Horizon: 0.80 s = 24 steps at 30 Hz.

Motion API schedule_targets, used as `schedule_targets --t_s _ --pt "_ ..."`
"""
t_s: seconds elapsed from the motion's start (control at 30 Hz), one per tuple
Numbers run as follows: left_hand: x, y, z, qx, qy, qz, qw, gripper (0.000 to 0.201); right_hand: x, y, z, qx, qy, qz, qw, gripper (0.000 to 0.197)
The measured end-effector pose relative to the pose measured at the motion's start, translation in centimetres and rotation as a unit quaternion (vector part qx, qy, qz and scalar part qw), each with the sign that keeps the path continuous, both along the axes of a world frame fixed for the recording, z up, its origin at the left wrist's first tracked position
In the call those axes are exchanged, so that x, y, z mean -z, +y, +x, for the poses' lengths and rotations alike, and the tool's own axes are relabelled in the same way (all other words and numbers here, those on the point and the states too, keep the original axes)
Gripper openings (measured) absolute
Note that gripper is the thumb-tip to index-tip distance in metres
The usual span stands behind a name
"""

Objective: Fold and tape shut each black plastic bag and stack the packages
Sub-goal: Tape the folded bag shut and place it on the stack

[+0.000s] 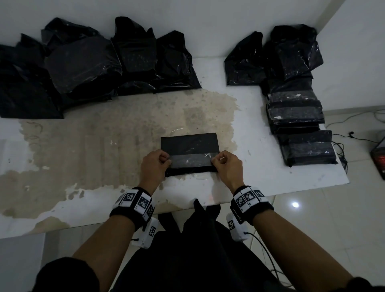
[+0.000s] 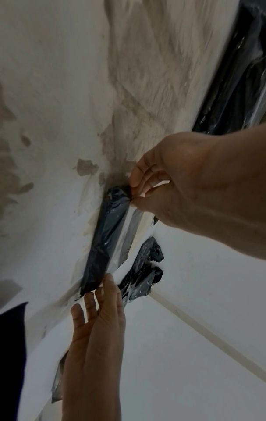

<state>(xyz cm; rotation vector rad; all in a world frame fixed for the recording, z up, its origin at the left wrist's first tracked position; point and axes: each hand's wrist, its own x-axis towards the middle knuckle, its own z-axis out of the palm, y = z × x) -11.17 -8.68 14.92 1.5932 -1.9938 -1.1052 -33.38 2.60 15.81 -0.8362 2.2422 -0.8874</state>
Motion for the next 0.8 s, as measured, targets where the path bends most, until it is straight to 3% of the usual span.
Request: schedule_targets --t_s 0.1,0.4,0.5,0.57,0.67,0.8 --pt "0.2 0.0 0.4 0.001 -0.011 -0.006 1.0 0.009 0.4 0.1 -0.4 0.024 -0.025 0.016 0.999 0.024" --pt "0.3 0.6 1.3 -0.036 0.028 0.014 0.999 0.006 0.8 0.3 -1.0 0.067 -0.079 0.005 0.995 0.01" --pt "-0.1 1.4 1.7 -0.069 0.019 -0.02 0.997 0.008 0.3 0.9 -1.0 0.073 -0.061 -0.018 0.995 0.013" --pt "-0.3 1.9 1.7 -0.073 -0.013 -0.086 0.994 0.011 -0.3 1.4 -0.8 0.04 -0.026 -0.041 0.998 0.012" --pt "-0.6 3.2 1.1 0.027 -0.046 -0.202 0.978 0.03 -0.8 1.5 0.1 -0.067 0.106 -0.09 0.988 0.009" --pt "0.7 4.8 -0.8 0.197 -0.114 -0.251 0.941 0.053 0.4 0.9 3.0 -0.267 0.286 -0.126 0.912 0.039"
